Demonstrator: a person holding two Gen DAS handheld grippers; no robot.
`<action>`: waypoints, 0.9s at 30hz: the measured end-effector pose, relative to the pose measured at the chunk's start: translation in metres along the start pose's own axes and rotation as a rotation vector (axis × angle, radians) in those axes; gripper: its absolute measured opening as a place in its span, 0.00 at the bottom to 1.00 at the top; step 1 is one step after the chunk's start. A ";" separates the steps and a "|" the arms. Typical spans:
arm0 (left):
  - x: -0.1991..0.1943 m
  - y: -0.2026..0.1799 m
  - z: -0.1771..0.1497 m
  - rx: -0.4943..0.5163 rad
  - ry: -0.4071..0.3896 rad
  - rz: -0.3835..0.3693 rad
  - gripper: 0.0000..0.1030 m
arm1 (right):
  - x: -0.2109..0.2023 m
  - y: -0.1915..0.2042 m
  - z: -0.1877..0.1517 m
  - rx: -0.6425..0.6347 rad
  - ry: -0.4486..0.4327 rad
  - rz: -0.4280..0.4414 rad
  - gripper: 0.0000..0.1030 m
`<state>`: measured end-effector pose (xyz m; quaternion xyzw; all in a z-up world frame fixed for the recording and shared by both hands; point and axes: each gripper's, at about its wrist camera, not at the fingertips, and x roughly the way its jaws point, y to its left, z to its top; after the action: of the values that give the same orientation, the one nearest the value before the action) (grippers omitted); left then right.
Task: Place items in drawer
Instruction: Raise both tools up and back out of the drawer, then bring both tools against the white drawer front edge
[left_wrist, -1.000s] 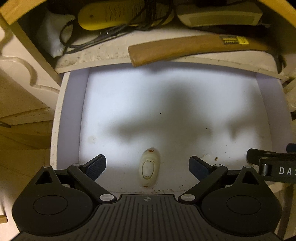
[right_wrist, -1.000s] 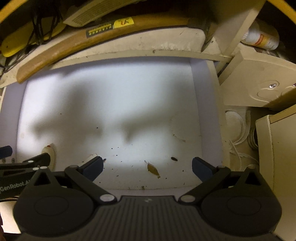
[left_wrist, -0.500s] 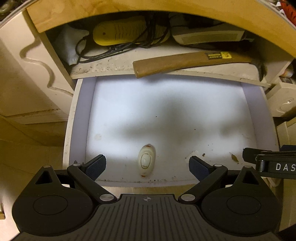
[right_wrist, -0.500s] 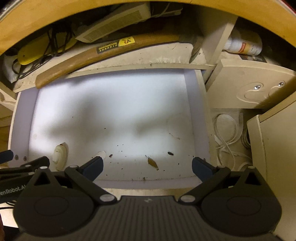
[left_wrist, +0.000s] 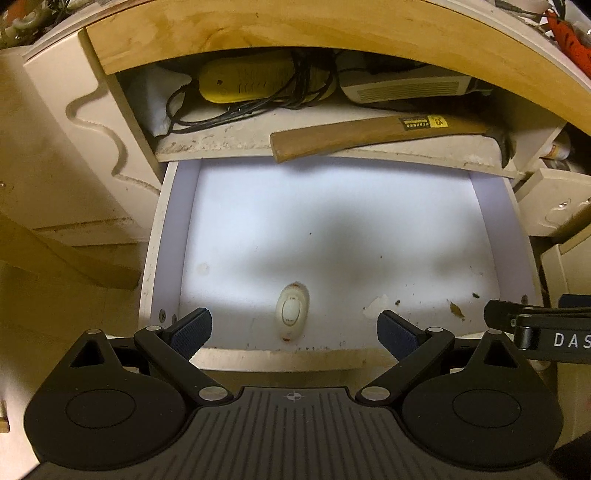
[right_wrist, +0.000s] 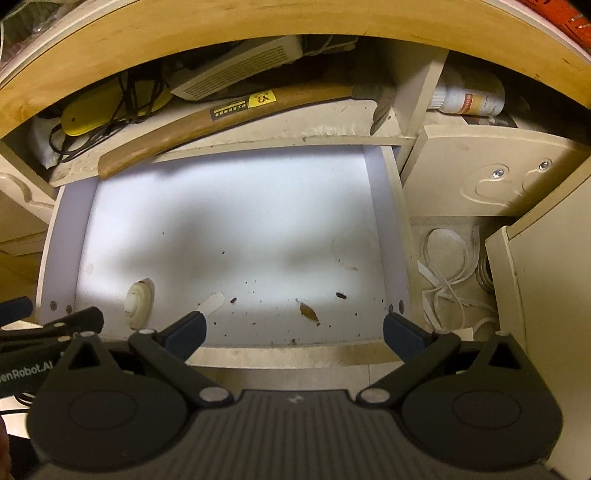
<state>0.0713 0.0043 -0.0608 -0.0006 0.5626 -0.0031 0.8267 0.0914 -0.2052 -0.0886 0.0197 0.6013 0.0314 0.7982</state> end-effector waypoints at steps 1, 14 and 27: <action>0.001 0.000 -0.001 0.002 0.006 -0.001 0.96 | 0.000 0.000 -0.001 -0.001 0.003 0.001 1.00; 0.008 0.002 -0.016 0.023 0.092 0.004 0.96 | -0.002 0.007 -0.021 -0.049 0.070 -0.008 0.99; 0.031 0.012 -0.029 -0.031 0.227 0.017 0.96 | 0.024 0.003 -0.033 -0.019 0.192 -0.043 0.99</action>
<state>0.0555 0.0162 -0.1007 -0.0083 0.6527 0.0124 0.7575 0.0664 -0.2011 -0.1204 -0.0039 0.6749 0.0218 0.7376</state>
